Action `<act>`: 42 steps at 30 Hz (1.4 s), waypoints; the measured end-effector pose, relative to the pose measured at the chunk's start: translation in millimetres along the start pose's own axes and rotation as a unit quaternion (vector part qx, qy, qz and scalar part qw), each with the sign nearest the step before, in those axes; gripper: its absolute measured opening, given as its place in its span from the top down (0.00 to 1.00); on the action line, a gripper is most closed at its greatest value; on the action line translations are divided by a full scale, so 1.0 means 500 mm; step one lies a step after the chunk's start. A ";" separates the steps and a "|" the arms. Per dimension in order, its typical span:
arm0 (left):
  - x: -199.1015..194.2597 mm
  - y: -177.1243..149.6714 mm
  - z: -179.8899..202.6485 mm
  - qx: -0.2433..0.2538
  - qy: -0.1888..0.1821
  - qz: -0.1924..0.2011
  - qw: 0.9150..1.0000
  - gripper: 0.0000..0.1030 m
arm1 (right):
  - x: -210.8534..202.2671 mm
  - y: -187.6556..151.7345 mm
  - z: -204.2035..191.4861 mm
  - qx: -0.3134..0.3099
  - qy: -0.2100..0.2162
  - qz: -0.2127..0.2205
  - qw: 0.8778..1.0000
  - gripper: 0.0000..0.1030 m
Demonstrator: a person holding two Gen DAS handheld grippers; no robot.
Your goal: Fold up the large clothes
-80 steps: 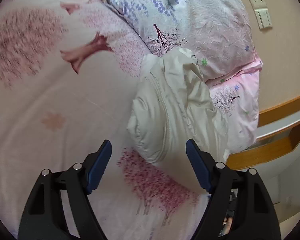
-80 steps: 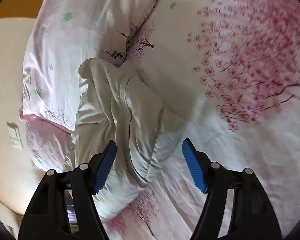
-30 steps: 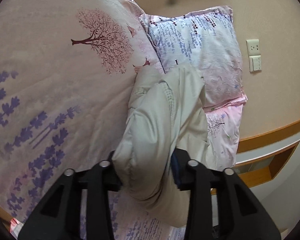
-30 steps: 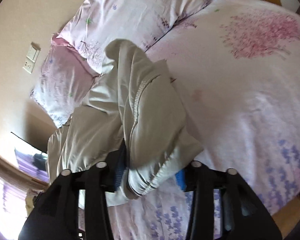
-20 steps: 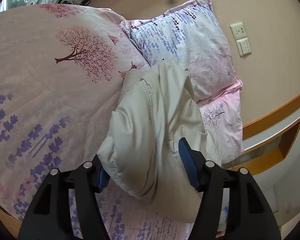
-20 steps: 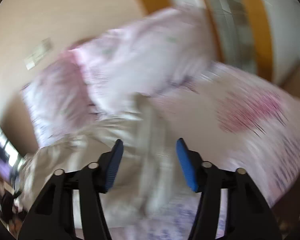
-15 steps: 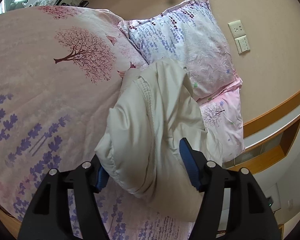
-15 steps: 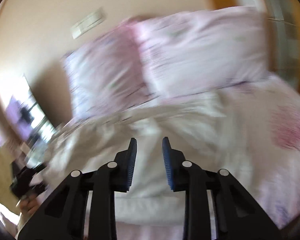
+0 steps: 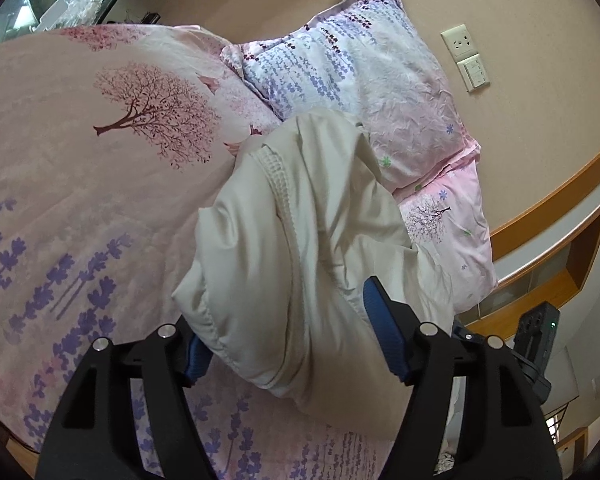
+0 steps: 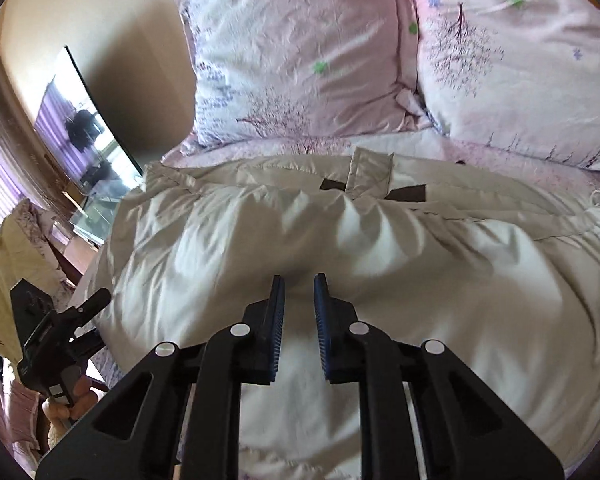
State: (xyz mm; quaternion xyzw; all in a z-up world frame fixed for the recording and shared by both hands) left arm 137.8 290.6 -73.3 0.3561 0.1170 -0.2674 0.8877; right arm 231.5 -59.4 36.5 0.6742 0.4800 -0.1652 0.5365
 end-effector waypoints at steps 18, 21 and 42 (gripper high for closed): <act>0.016 0.043 0.020 0.004 -0.023 0.016 1.000 0.60 | 0.120 0.032 0.027 0.029 -0.028 -0.117 0.992 0.85; 0.009 0.054 0.055 0.037 -0.030 0.027 0.998 0.62 | 0.128 0.032 0.025 0.023 -0.036 -0.121 0.992 0.85; -0.005 0.026 0.342 0.258 -0.096 0.084 0.958 0.64 | 0.129 0.056 0.061 0.022 -0.002 -0.153 0.988 0.86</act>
Point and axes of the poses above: each gripper's, at about its wrist camera, not at the fingertips, and x roughly the way its jaws point, z to its right, y to its top, the point moved 2 cm from there along x, roughly the way its jaws point, and after that the axes turned 10 degrees about x, right-handed, at the moved point
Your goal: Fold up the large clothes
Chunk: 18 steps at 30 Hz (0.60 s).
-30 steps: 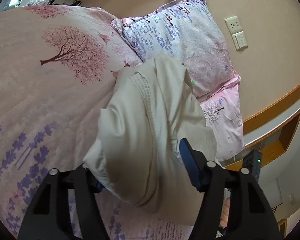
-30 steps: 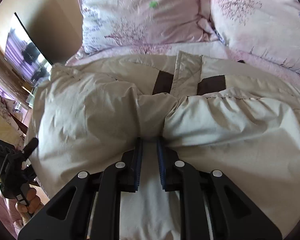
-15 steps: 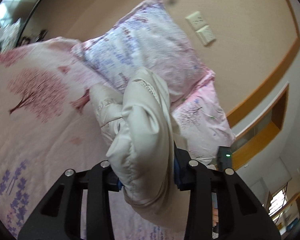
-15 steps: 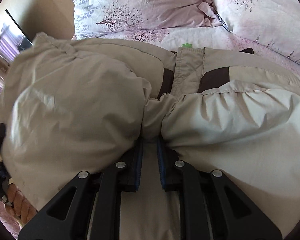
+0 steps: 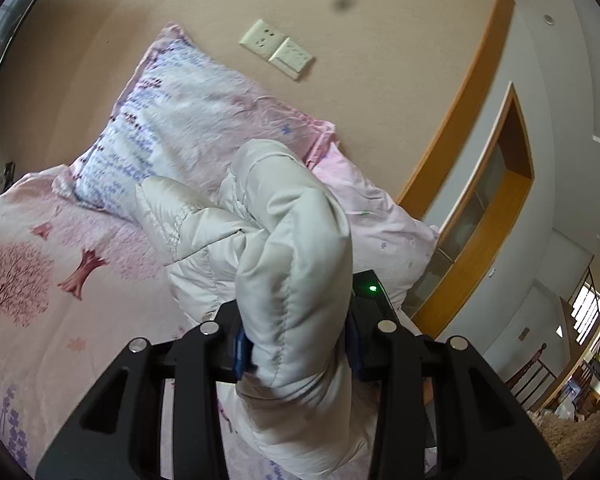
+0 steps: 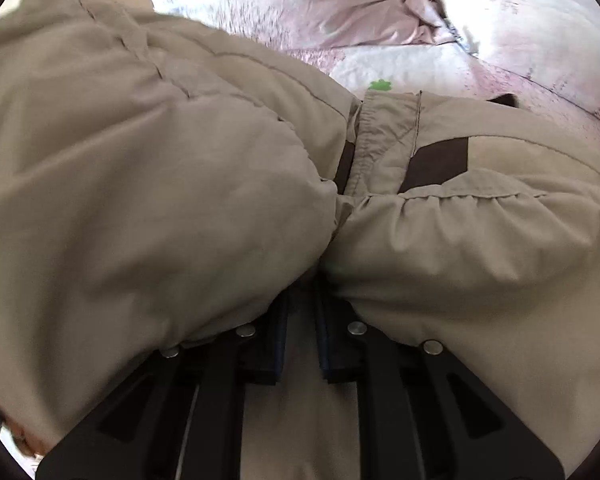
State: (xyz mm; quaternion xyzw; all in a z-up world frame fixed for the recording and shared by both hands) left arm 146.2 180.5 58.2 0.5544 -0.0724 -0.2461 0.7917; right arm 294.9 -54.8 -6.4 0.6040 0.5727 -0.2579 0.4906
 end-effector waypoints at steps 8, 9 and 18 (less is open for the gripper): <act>0.014 0.011 0.030 0.016 -0.012 -0.001 1.000 0.63 | -0.098 -0.024 0.039 -0.016 -0.026 0.072 0.997 0.86; 0.015 0.011 0.033 0.016 -0.014 0.000 1.000 0.63 | -0.080 -0.019 0.045 -0.011 -0.038 0.061 0.997 0.86; 0.043 0.008 0.096 0.036 -0.049 0.002 0.998 0.62 | -0.016 0.010 0.065 -0.013 -0.046 0.020 0.999 0.86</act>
Point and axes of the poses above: each gripper's, at about its wrist camera, not at the fingertips, and x roughly the way its jaws point, z to its right, y to its top, the point moved 2 cm from there along x, roughly the way its jaws point, and after that the axes turned 10 degrees about x, right-handed, at the moved point
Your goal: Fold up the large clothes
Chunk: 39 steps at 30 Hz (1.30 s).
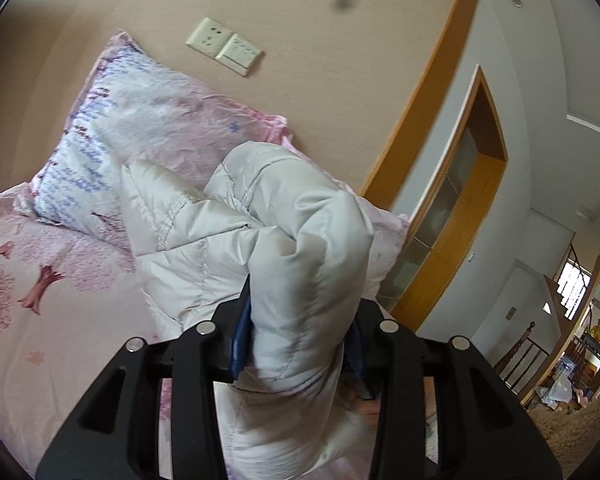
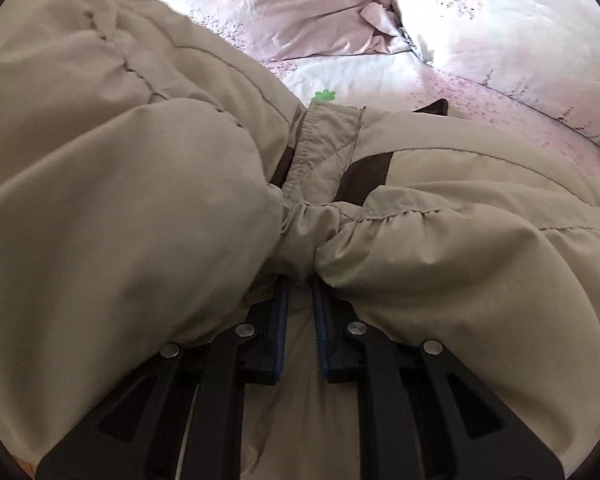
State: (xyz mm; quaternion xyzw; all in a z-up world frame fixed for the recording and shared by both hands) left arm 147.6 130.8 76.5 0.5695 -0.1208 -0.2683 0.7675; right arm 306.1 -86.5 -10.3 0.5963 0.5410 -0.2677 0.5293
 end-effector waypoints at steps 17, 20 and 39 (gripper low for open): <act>0.081 0.001 0.134 0.031 -0.071 -0.012 0.997 0.61 | -0.182 -0.090 0.214 0.084 -0.002 0.102 0.991 0.85; 0.104 -0.003 0.166 0.038 -0.085 -0.020 0.995 0.61 | -0.111 -0.067 0.227 0.089 0.002 0.067 0.994 0.86; 0.258 -0.056 0.310 0.057 -0.167 -0.086 0.981 0.61 | -0.325 -0.199 0.419 0.191 0.050 0.224 0.954 0.73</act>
Point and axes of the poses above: each gripper's, at about its wrist camera, not at the fingertips, and x roughly the way its jaws point, z to its right, y to its top, the point moved 2 cm from there along x, roughly the way its jaws point, and after that the axes turned 10 degrees about x, right-handed, at the moved point
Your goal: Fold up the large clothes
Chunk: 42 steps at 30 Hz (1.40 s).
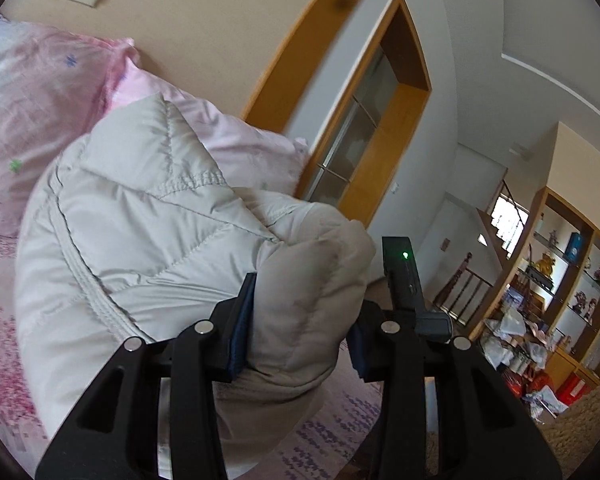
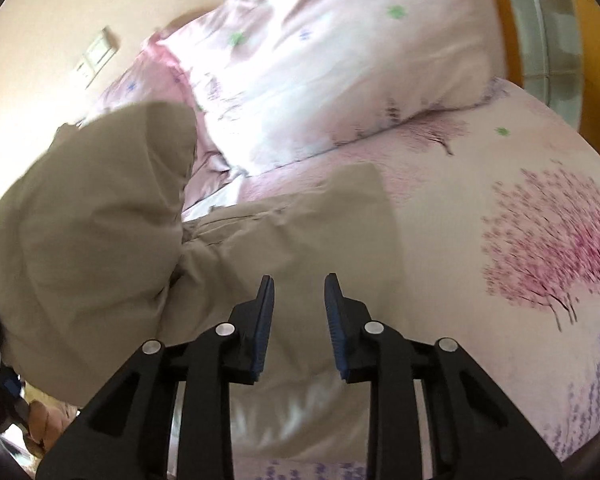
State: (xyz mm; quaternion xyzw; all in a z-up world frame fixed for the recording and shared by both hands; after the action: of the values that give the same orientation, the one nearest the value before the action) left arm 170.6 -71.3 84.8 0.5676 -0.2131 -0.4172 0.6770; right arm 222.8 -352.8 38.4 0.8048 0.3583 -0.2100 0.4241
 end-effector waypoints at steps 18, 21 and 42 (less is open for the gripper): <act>0.232 -0.096 0.049 0.061 -0.024 -0.124 0.990 0.58 | -0.085 0.050 0.066 0.041 0.017 0.050 0.998 0.55; 0.248 -0.104 0.053 0.074 -0.023 -0.135 0.988 0.56 | -0.097 0.063 0.018 0.008 0.077 0.031 0.997 0.38; 0.289 -0.154 0.094 0.146 -0.006 -0.176 0.973 0.48 | 0.037 0.046 -0.039 -0.040 0.136 -0.130 0.981 0.42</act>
State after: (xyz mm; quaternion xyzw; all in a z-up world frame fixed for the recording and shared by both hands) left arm 190.9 -216.4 -2.1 0.6865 -0.1723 -0.4978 0.5012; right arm 253.0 -338.0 49.5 0.7547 0.5223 -0.1374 0.3726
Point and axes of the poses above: each gripper's, at about its wrist camera, not at the fingertips, and x roughly the way its jaws point, z to its right, y to its top, the point moved 2 cm from there along x, roughly the way its jaws point, and after that the axes turned 10 degrees about x, right-handed, at the moved point
